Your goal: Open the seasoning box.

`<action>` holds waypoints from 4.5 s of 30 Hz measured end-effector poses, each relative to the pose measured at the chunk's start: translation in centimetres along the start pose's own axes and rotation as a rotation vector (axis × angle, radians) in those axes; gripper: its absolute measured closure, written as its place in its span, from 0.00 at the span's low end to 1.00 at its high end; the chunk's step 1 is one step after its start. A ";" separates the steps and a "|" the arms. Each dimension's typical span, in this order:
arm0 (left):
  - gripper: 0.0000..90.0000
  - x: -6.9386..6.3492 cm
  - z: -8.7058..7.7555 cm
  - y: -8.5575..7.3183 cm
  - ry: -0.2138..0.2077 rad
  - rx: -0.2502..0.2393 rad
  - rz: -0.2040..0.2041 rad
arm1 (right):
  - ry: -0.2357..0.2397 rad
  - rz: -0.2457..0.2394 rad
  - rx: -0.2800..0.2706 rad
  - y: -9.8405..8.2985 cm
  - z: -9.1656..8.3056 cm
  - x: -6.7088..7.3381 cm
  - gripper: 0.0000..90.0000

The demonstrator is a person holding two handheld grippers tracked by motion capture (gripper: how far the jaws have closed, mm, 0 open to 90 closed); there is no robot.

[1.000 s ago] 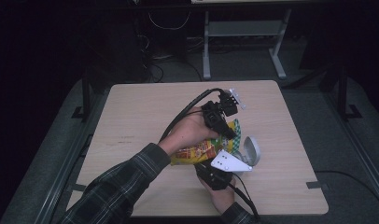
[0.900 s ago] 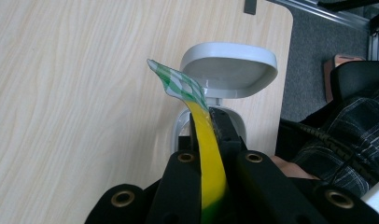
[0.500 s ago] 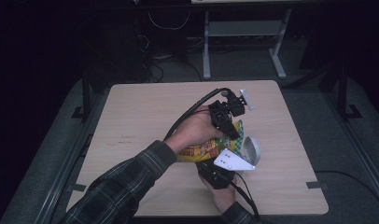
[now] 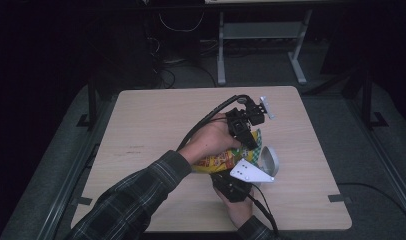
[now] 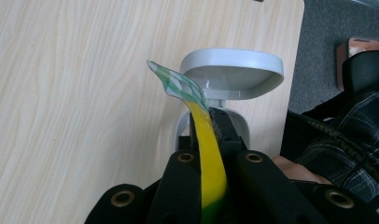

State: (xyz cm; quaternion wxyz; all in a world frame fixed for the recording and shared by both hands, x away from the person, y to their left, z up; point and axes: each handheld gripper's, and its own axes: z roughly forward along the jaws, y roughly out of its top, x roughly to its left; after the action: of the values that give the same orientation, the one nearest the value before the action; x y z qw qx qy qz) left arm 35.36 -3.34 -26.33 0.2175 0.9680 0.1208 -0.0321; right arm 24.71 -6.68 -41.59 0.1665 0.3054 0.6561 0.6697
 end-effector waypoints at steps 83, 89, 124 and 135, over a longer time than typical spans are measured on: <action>1.00 0.1 0.2 0.9 0.019 0.013 0.000 | 0.007 0.013 -0.013 0.4 0.1 -0.6 1.00; 1.00 0.2 0.2 0.9 0.019 0.015 0.001 | 0.008 0.014 -0.014 0.4 0.1 -0.6 1.00; 1.00 0.1 0.4 1.2 0.021 0.026 -0.002 | 0.011 0.015 -0.017 0.4 0.1 -0.7 1.00; 1.00 0.1 0.4 1.2 0.020 0.030 0.001 | 0.013 0.012 -0.018 0.4 0.1 -0.6 1.00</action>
State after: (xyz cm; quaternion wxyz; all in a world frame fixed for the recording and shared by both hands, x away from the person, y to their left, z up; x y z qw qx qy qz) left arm 35.77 -4.54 -26.24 0.2018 0.9715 0.1221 -0.0244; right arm 25.32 -7.02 -41.31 0.1613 0.3035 0.6493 0.6785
